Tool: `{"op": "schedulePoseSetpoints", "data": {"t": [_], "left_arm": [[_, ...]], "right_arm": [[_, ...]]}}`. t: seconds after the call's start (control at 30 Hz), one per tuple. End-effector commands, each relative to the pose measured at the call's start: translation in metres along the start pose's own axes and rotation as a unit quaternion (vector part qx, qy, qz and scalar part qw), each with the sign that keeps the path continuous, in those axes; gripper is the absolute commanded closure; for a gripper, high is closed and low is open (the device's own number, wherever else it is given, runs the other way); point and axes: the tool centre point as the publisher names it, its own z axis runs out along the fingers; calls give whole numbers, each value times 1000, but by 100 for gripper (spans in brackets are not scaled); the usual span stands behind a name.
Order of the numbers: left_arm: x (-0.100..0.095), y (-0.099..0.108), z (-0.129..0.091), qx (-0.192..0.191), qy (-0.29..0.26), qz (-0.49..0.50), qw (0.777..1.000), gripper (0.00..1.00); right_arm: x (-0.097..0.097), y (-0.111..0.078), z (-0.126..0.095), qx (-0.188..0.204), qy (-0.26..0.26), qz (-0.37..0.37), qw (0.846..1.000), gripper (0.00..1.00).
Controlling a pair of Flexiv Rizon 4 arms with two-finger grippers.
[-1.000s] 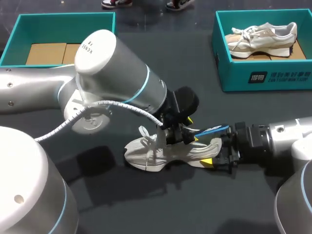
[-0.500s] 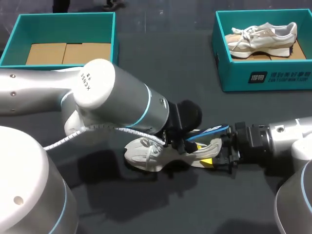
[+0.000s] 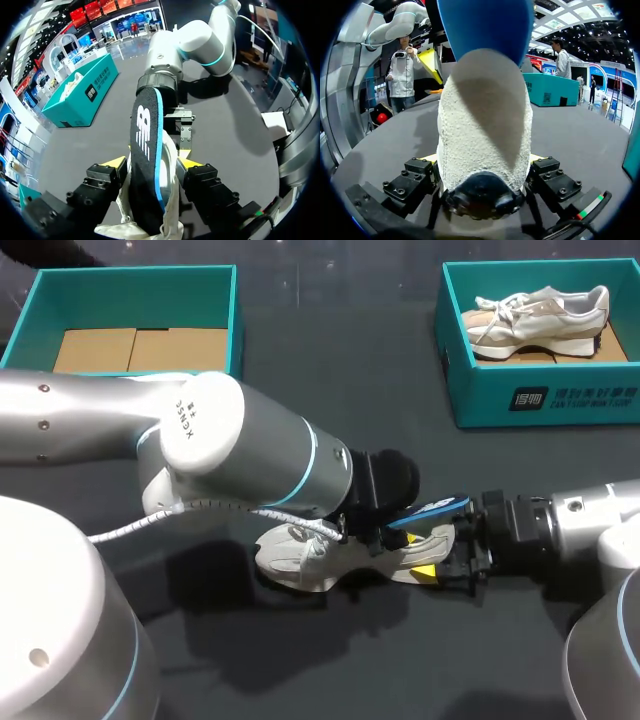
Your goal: Take the shoe out of the shoebox, open the shoe tongue, remove and reinsert the insole, then place the shoe into the shoebox
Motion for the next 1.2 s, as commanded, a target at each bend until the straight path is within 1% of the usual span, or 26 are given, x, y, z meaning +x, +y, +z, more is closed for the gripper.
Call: {"op": "schedulePoseSetpoints", "data": {"t": [0.03, 0.1, 0.2, 0.37, 0.43, 0.47, 0.57, 0.6, 0.67, 0.97, 1.2], "left_arm": [[-2, 5, 5, 6, 9, 4, 1000, 35], [-3, 6, 7, 8, 11, 8, 1000, 32], [-5, 7, 10, 10, 12, 8, 1000, 34], [-6, 6, 16, 14, 14, 10, 1000, 49], [-6, 6, 18, 15, 15, 10, 1000, 51], [-6, 6, 19, 15, 15, 10, 1000, 53], [-6, 5, 19, 16, 16, 9, 1000, 64], [-6, 4, 19, 17, 17, 9, 1000, 73], [-5, 2, 19, 17, 17, 8, 1000, 100], [-11, -8, 12, 21, 49, -10, 999, 100], [-8, -26, -8, 39, 83, -23, 995, 100]], "right_arm": [[1, 1, 1, 2, 0, 1, 1000, 100], [1, 1, 1, 2, 0, 1, 1000, 100], [1, 1, 1, 2, 0, 1, 1000, 100], [1, 1, 1, 2, 0, 1, 1000, 100], [1, 1, 1, 2, 0, 1, 1000, 100], [1, 1, 1, 2, 0, 1, 1000, 100], [1, 1, 1, 2, 0, 1, 1000, 100], [1, 1, 1, 2, 0, 1, 1000, 100], [1, 1, 1, 2, 0, 1, 1000, 100], [1, 1, 1, 2, 0, 1, 1000, 100], [1, 1, 1, 2, 0, 1, 1000, 100]]}}
